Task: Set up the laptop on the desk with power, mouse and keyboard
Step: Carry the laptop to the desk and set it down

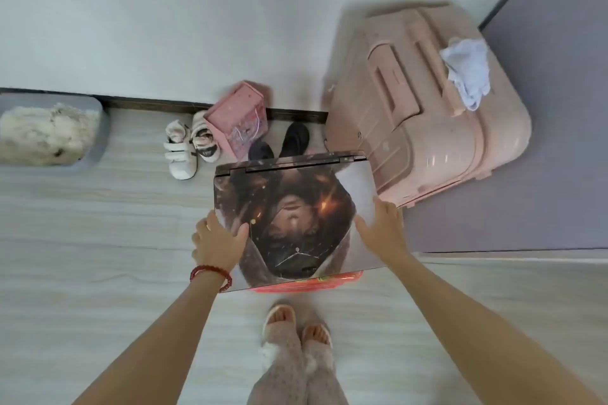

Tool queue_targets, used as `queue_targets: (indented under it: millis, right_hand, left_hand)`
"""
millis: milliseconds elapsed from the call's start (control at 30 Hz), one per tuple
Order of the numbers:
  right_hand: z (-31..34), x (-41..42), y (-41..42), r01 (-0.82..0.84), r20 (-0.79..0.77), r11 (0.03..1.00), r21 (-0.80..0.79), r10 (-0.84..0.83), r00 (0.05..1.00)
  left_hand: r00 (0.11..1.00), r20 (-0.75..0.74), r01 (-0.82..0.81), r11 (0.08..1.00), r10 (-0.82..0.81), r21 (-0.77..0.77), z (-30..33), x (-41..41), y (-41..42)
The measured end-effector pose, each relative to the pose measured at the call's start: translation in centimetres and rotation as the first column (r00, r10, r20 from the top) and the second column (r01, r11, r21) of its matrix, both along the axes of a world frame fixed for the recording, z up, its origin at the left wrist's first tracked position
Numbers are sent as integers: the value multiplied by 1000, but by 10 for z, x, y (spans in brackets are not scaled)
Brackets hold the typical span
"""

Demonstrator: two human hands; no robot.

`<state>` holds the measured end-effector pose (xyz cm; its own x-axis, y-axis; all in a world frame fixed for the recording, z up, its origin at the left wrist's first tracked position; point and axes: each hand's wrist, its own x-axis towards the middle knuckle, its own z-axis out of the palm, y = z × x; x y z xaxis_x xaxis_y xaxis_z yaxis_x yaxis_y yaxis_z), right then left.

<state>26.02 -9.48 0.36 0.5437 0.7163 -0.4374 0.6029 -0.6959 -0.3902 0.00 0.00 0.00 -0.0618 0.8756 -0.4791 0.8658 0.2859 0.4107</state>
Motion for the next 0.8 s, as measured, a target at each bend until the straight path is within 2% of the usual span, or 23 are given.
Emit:
queue_targets:
  millis: [100,233,367,600,800]
  right_hand:
    - [-46,10,13,108,14,993,-54,-107,994]
    - [-84,15,22,206,-95,970,-126,-218,971]
    - [-100,19,31,340,-157,933,-115,-355,922]
    - [-87,15,30,403,-213,911,-81,-411,886]
    - [-25,-12,52,334,-310,942,-16,-323,894]
  left_hand:
    - [994,-65,-93,990,86,-108,-46,9,18]
    - [984,52,-155,962,171,-225,-90,11,33]
    - [959,130,-220,951,252,-220,-108,9,43]
    - [945,135,-279,949,299,-149,-89,7,34]
    - [912,139,-380,922,387,-73,-23,-29,26]
